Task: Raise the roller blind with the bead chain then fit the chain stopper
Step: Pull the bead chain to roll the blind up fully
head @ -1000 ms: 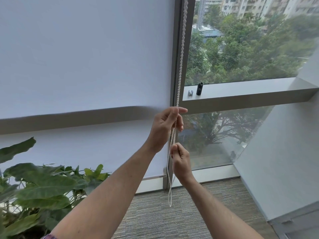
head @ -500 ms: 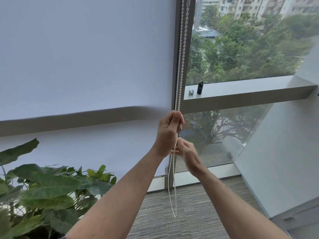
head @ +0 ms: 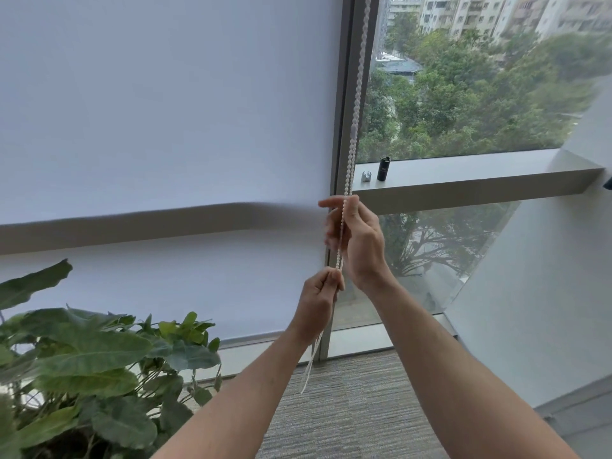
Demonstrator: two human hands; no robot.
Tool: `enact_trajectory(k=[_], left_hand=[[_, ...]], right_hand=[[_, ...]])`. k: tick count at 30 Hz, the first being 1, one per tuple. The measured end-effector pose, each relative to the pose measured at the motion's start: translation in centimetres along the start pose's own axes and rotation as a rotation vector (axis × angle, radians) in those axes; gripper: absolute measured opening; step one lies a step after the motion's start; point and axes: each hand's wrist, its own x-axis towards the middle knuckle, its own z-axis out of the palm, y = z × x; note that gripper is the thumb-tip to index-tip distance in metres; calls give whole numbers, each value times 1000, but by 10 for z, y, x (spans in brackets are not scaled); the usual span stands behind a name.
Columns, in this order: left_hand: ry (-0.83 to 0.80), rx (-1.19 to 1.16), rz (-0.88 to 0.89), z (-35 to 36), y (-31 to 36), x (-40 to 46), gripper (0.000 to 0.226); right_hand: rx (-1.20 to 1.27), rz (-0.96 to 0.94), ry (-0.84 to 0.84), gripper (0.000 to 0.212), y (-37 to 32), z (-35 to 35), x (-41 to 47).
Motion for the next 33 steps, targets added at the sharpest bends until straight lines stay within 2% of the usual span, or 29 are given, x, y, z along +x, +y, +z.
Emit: enact_trajectory(k=[8, 12, 15, 17, 19, 23, 30, 33], left_hand=[[-77, 25, -47, -5, -13, -11, 33], [-159, 23, -40, -6, -11, -11, 36], [-251, 55, -61, -16, -13, -4, 30], [-250, 60, -85, -23, -12, 4, 29], [-178, 22, -83, -29, -7, 12, 31], [-19, -109, -12, -34, 20, 26, 32], [-144, -232, 193, -17, 78, 38, 38], [-146, -259, 235, -6, 90, 38, 34]], right_hand=[[-207, -84, 160, 40, 22, 3, -13], [-251, -99, 185, 40, 23, 1, -14], [-279, -106, 167, 40, 27, -1, -21], [-297, -87, 151, 40, 36, -3, -29], [-307, -49, 150, 41, 49, -7, -39], [-337, 21, 150, 40, 72, -17, -56], [-357, 83, 131, 34, 95, -25, -71], [-378, 115, 126, 35, 103, -29, -77]])
